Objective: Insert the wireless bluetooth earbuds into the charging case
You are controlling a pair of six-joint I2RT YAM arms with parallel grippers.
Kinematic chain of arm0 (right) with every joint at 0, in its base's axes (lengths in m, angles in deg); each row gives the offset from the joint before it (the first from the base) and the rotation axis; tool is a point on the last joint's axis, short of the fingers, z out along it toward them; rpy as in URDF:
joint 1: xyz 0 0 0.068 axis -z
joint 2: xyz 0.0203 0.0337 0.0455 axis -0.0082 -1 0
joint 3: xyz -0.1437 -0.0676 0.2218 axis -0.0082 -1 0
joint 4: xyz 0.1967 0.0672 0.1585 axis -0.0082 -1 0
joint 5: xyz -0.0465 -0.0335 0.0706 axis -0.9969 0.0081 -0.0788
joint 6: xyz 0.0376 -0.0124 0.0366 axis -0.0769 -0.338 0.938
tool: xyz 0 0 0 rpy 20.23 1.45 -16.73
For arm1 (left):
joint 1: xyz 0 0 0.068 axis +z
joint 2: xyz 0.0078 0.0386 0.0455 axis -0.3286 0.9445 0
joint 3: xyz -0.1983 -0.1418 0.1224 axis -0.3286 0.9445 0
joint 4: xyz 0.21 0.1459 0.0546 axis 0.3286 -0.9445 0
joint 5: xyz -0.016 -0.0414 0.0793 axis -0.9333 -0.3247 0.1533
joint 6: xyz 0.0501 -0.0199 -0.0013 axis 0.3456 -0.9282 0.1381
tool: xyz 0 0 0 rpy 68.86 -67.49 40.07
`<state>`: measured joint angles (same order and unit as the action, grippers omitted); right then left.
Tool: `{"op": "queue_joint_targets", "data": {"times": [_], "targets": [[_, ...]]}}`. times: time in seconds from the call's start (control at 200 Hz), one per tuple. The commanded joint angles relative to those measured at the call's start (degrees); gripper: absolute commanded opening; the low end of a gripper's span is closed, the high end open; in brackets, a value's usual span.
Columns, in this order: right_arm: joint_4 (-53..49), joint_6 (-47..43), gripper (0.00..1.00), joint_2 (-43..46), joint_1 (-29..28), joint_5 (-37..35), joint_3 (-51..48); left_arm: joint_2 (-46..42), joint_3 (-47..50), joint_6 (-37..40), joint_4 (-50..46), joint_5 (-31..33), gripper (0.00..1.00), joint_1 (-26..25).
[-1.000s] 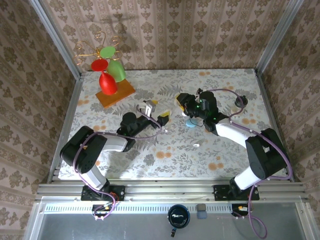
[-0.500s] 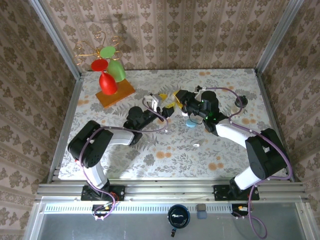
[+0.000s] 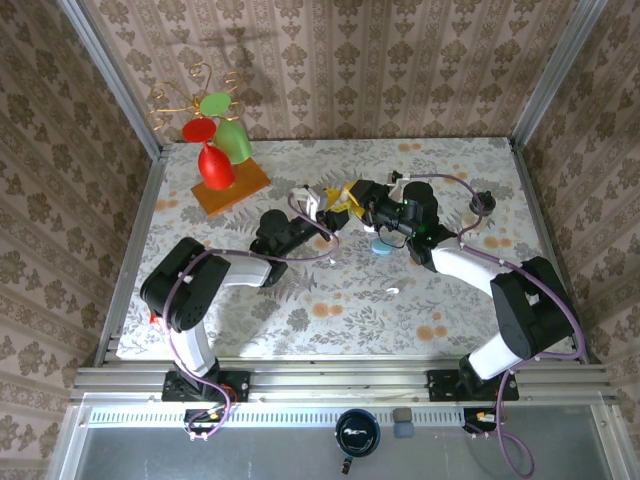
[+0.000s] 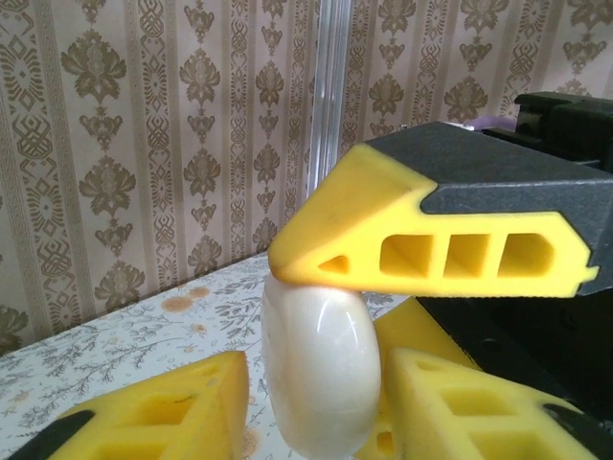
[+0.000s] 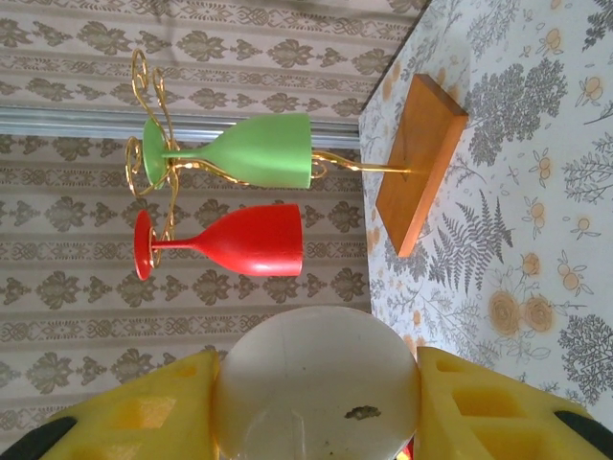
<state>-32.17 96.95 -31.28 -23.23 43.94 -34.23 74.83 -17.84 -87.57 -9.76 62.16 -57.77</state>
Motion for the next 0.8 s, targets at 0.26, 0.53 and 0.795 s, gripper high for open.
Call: {"op": "queue_joint_targets", "data": {"times": [0.26, 0.53, 0.795], "targets": [[-1.44, -4.8, 0.58, 2.72, 0.26, 1.63, 2.8, -0.92, -0.2, -1.55, 1.62, -6.05, 0.27, 2.05], [-21.89, -41.48, 0.76, 5.01, 4.16, 15.76, 10.07, -5.48, 2.08, -9.71, 1.48, -26.32, 0.24, 8.61], [-42.49, -79.16, 0.75, 8.29, 3.18, 27.66, 13.5, -8.93, 4.98, -16.29, 1.49, -38.74, 0.25, 11.75]]}}
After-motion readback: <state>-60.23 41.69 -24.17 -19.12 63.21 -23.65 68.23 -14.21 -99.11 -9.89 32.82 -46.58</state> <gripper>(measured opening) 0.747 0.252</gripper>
